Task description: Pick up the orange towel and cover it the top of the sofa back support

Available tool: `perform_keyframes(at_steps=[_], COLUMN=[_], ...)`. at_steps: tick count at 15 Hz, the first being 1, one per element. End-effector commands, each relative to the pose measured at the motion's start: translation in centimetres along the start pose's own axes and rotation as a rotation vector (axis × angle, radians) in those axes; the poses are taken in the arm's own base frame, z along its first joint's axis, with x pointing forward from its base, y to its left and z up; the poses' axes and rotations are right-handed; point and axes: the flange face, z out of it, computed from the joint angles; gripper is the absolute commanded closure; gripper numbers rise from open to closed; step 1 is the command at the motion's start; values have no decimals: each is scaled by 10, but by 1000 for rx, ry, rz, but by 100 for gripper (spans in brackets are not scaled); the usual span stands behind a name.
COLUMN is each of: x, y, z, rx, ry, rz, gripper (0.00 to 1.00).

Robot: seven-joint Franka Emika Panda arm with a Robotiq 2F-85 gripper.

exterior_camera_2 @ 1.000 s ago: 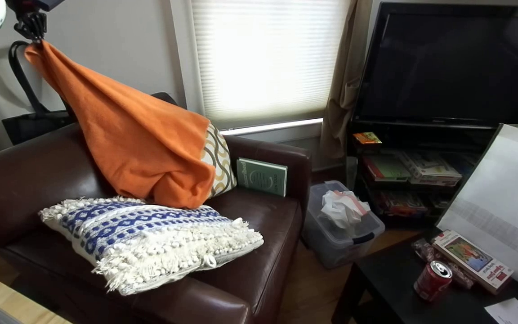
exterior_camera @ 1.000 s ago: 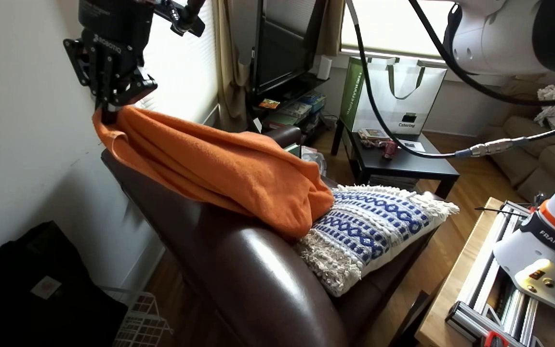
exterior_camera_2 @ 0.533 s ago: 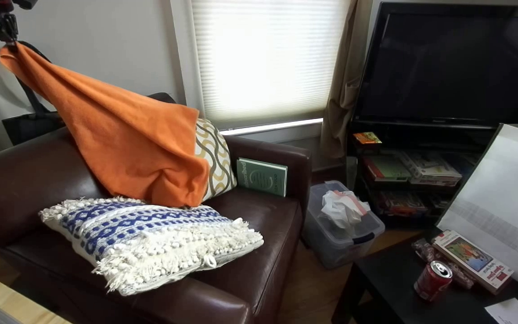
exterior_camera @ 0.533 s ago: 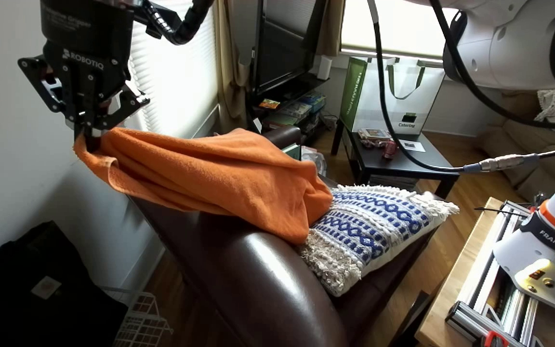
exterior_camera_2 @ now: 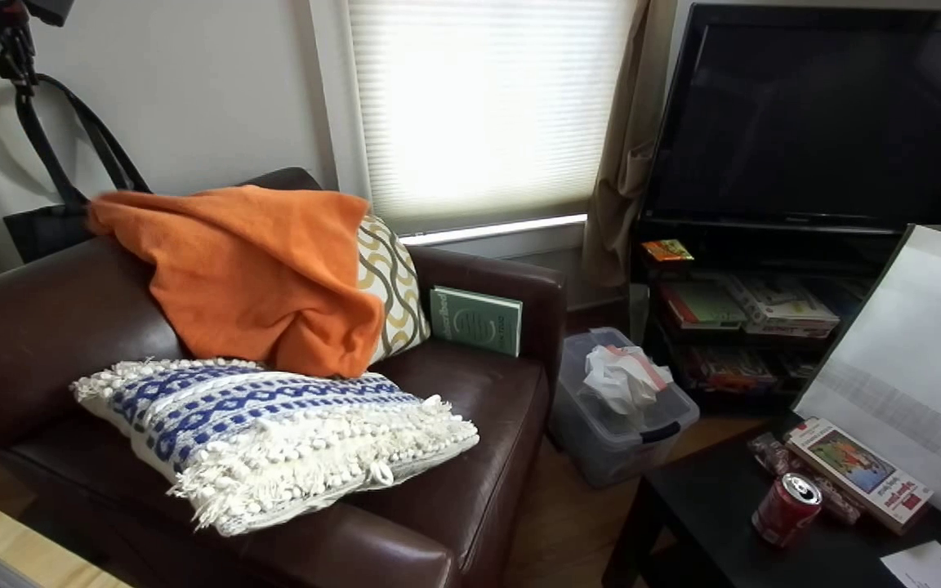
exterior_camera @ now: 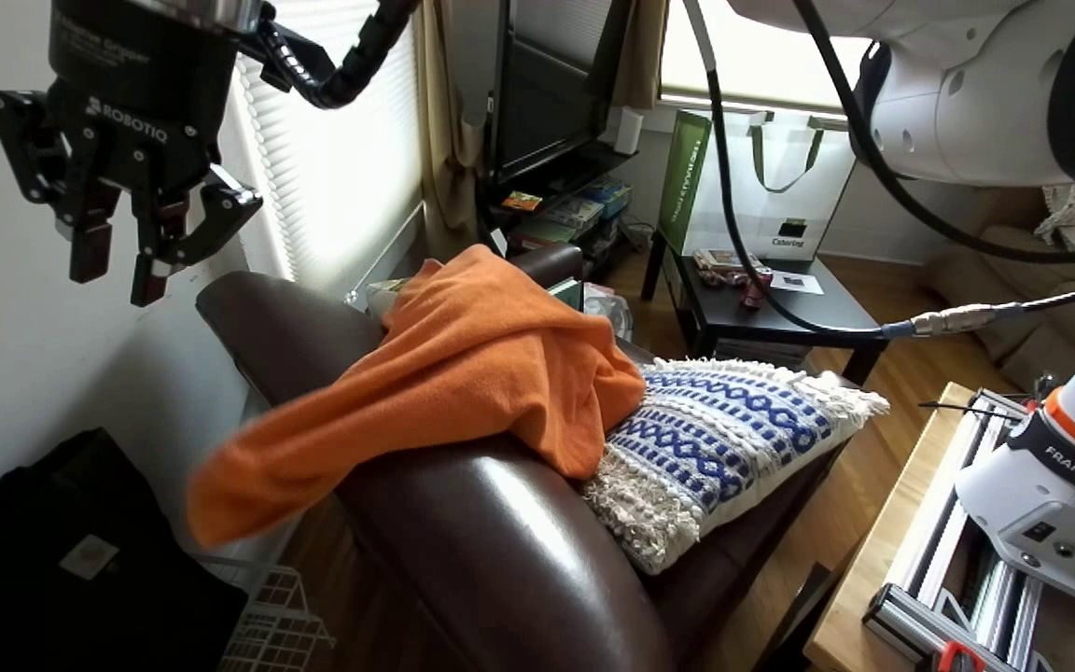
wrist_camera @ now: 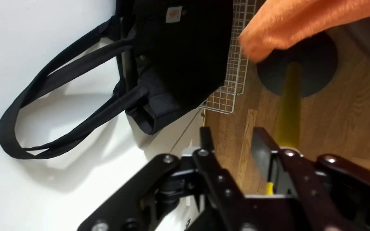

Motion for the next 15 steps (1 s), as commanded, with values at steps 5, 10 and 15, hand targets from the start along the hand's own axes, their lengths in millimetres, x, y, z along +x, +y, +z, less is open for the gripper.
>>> perform_keyframes(at_steps=[5, 10, 15], x=[-23, -41, -32], y=[-17, -46, -84], z=[18, 30, 31], rx=[46, 118, 194], ry=[-123, -190, -252], rz=[322, 593, 847], gripper=[2, 0, 0])
